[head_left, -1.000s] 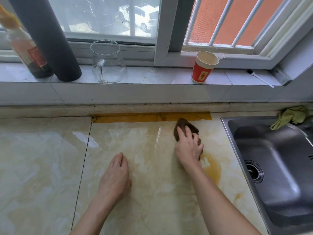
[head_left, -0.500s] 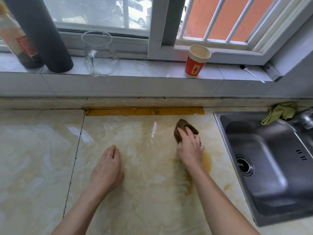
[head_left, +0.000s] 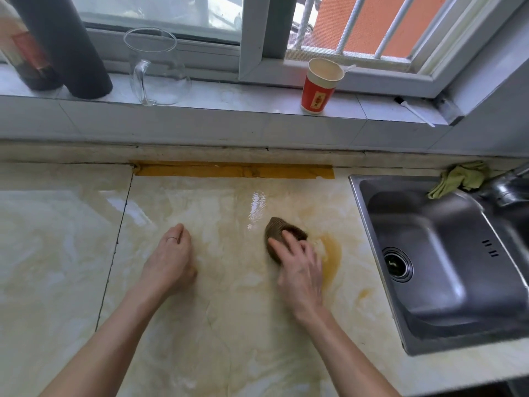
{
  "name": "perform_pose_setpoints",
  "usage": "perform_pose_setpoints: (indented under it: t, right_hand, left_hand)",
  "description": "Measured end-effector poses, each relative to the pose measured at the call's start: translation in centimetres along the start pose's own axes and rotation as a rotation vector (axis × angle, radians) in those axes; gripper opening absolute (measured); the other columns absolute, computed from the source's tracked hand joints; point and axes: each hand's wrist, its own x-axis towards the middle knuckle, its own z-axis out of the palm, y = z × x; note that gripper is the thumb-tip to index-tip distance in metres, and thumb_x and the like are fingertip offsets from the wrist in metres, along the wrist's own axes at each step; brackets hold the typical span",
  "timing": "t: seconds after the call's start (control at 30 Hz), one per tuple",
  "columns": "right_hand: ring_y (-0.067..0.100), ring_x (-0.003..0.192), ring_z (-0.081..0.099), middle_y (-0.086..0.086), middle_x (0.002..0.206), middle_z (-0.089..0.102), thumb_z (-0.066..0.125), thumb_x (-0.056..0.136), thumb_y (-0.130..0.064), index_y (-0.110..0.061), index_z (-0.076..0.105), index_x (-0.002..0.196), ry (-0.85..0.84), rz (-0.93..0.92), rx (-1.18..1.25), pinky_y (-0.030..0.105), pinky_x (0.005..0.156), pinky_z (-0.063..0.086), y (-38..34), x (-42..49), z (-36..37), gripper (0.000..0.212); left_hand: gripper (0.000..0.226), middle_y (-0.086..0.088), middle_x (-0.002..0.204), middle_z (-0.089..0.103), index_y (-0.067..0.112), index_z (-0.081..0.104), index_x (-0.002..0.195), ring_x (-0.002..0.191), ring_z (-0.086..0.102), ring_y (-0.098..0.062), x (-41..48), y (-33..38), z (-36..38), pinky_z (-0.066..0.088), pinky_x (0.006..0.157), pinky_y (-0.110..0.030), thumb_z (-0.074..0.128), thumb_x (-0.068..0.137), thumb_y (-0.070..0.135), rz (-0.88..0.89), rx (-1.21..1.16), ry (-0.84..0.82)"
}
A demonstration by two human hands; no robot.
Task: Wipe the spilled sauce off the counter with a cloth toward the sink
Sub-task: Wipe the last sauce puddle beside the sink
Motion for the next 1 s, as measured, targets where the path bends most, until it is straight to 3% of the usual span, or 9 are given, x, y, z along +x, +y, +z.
perform_pose_setpoints:
  t: [0.13,0.27,0.33,0.53,0.73,0.8,0.9,1.0]
  right_hand:
    - [0.025,0.112,0.054,-0.007,0.142,0.051,0.039,0.075,-0.016,-0.04,0.057,0.125,-0.075,-0.298,-0.046,0.039,0.078,0.045,0.2,-5.3,0.8,0.058]
    - [0.022,0.106,0.057,-0.01,0.138,0.055,0.038,0.074,-0.016,-0.041,0.062,0.12,-0.037,-0.125,-0.051,0.036,0.073,0.042,4.1,-3.1,-0.6,0.058]
    - [0.023,0.104,0.057,-0.01,0.135,0.058,0.037,0.073,-0.013,-0.039,0.066,0.116,-0.011,-0.046,-0.018,0.035,0.072,0.038,4.1,-2.3,-1.1,0.058]
    - [0.021,0.113,0.056,-0.012,0.137,0.056,0.036,0.076,-0.018,-0.04,0.06,0.122,-0.083,-0.441,-0.004,0.043,0.08,0.046,2.3,-7.0,-0.1,0.056]
    - [0.023,0.113,0.055,-0.013,0.136,0.056,0.04,0.074,-0.01,-0.04,0.062,0.119,-0.059,-0.201,0.022,0.044,0.081,0.041,5.0,-2.8,-0.6,0.058]
    - [0.025,0.113,0.057,-0.011,0.133,0.059,0.042,0.073,-0.01,-0.039,0.065,0.115,-0.041,-0.283,0.036,0.048,0.083,0.042,3.5,-4.2,-0.3,0.056]
    - [0.022,0.112,0.058,-0.013,0.133,0.059,0.039,0.078,-0.02,-0.04,0.064,0.114,-0.073,-0.54,0.01,0.042,0.08,0.042,2.7,-7.8,0.4,0.048]
    - [0.017,0.115,0.055,-0.017,0.135,0.056,0.037,0.076,-0.018,-0.042,0.061,0.115,-0.109,-0.506,0.011,0.039,0.079,0.035,3.1,-6.4,0.5,0.052]
  left_hand:
    - [0.09,-0.006,0.159,-0.001,0.006,0.005,0.151,0.146,0.007,-0.021,-0.2,-0.2,-0.1,0.021,0.116,-0.032,0.063,0.085,0.022,-0.002,-0.04,0.001]
    - [0.071,-0.01,0.155,0.015,0.004,0.027,0.142,0.14,0.024,-0.025,-1.5,0.2,0.4,0.032,0.108,-0.033,0.062,0.083,0.02,-0.007,-0.087,0.085]
    - [0.065,-0.012,0.156,0.014,0.004,0.029,0.141,0.141,0.024,-0.027,-2.5,0.7,1.2,0.031,0.109,-0.033,0.059,0.085,0.017,-0.002,-0.106,0.124]
    - [0.068,-0.009,0.159,0.006,0.008,0.019,0.149,0.145,0.017,-0.024,-5.1,1.7,3.7,0.022,0.113,-0.029,0.052,0.089,0.011,-0.024,-0.167,0.157]
    - [0.063,-0.009,0.158,0.008,0.011,0.026,0.146,0.143,0.022,-0.025,-7.5,1.8,5.0,0.032,0.107,-0.034,0.052,0.088,0.01,-0.102,-0.224,0.212]
    - [0.068,-0.007,0.159,0.006,0.014,0.023,0.148,0.143,0.021,-0.024,-8.2,1.6,5.3,0.031,0.108,-0.034,0.054,0.087,0.011,-0.13,-0.23,0.199]
    - [0.068,-0.007,0.159,0.006,0.015,0.022,0.148,0.143,0.02,-0.024,-9.0,1.5,5.7,0.031,0.108,-0.035,0.054,0.087,0.012,-0.171,-0.243,0.187]
    - [0.068,-0.007,0.159,0.006,0.015,0.022,0.148,0.143,0.021,-0.025,-9.9,0.7,5.9,0.032,0.108,-0.035,0.054,0.088,0.012,-0.186,-0.244,0.179]
